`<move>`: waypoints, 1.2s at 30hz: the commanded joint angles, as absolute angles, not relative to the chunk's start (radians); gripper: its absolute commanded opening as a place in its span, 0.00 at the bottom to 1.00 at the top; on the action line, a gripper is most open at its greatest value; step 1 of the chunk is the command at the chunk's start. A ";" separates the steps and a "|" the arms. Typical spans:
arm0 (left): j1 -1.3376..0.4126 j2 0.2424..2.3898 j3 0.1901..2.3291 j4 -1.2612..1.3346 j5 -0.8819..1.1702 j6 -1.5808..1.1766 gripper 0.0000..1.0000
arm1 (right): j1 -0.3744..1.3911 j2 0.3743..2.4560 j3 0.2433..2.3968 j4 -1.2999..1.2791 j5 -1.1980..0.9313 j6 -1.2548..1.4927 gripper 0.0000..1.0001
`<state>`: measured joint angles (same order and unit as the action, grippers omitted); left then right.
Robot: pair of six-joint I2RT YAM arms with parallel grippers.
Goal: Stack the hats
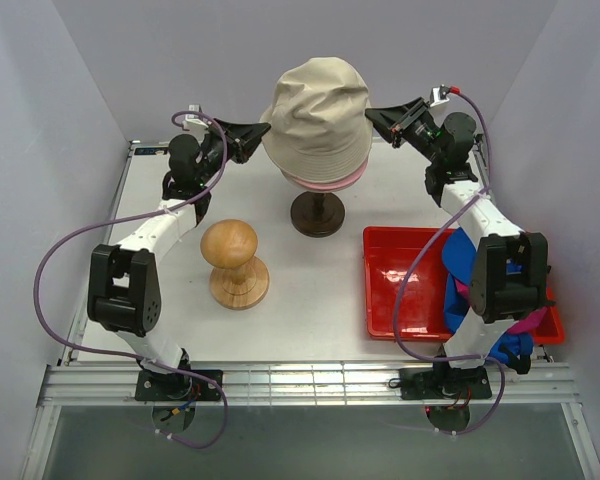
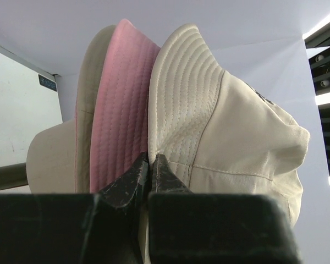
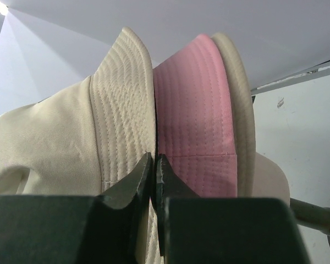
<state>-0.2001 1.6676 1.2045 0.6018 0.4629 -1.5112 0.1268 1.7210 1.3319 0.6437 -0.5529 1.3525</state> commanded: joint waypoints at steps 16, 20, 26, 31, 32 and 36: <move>-0.169 1.623 1.272 0.445 0.448 -1.336 0.52 | 0.107 1.908 1.572 0.437 -0.756 1.226 0.08; -0.163 1.629 1.298 0.482 0.443 -1.333 0.56 | 0.107 1.934 1.627 0.410 -0.788 1.198 0.08; -0.143 1.666 1.356 0.540 0.465 -1.341 0.61 | 0.107 1.959 1.689 0.382 -0.834 1.169 0.08; -0.141 1.745 1.466 0.607 0.526 -1.335 0.66 | 0.112 1.990 1.749 0.339 -0.868 1.144 0.08; -0.141 1.790 1.489 0.618 0.546 -1.338 0.67 | 0.113 1.997 1.764 0.334 -0.873 1.141 0.08; -0.140 1.876 1.574 0.640 0.621 -1.359 0.67 | 0.115 2.011 1.786 0.313 -0.877 1.127 0.08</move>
